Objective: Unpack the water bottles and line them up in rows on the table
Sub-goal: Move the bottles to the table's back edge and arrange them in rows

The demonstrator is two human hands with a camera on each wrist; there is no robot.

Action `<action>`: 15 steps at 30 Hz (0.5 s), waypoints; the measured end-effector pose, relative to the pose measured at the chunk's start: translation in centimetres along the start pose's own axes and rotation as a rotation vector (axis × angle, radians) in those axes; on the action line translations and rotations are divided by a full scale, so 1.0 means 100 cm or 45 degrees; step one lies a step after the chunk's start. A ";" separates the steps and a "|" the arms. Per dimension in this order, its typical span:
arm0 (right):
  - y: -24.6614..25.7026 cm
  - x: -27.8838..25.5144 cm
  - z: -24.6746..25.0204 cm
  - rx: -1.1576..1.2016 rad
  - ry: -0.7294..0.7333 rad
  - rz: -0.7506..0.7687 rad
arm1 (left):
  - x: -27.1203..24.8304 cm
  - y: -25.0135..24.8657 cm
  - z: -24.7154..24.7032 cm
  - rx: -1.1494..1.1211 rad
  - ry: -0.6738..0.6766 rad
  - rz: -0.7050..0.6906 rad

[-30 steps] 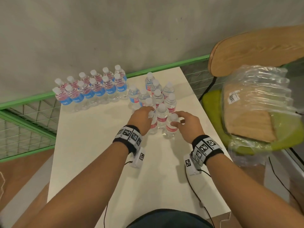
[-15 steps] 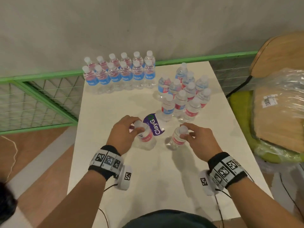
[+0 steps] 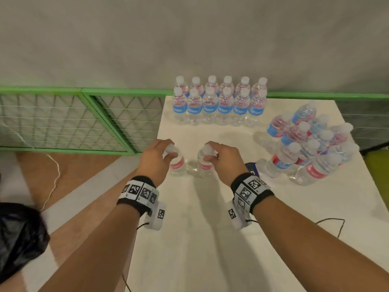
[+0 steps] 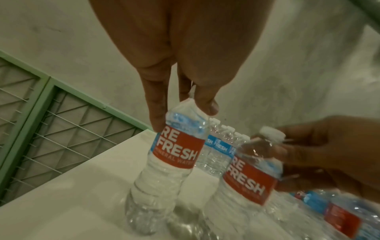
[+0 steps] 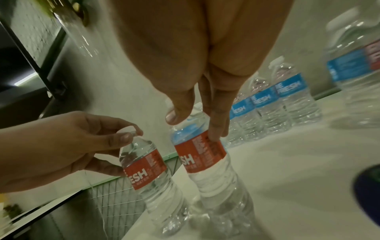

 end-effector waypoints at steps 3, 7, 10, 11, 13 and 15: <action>0.009 0.041 -0.002 0.068 0.004 -0.042 | 0.034 0.001 0.006 -0.004 0.013 0.009; 0.023 0.085 0.000 -0.022 -0.029 -0.034 | 0.080 0.006 0.011 0.001 0.070 0.074; 0.029 0.111 0.003 -0.047 -0.046 -0.022 | 0.107 0.009 0.015 0.008 0.053 0.073; 0.031 0.118 0.005 -0.044 -0.057 -0.023 | 0.114 0.010 0.018 0.011 0.036 0.066; 0.033 0.130 0.010 -0.063 -0.073 -0.029 | 0.128 0.011 0.022 0.024 0.014 0.056; 0.036 0.140 0.014 -0.097 -0.079 -0.026 | 0.140 0.010 0.025 0.045 0.014 0.047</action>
Point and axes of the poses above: each hand's wrist, its own x-axis towards the middle knuckle, its own z-axis out of the back of the hand, y = z × x, the point moved 10 cm from there along x, towards the middle knuckle, and after that the axes turned 11 degrees about y, right-handed, at the moved point
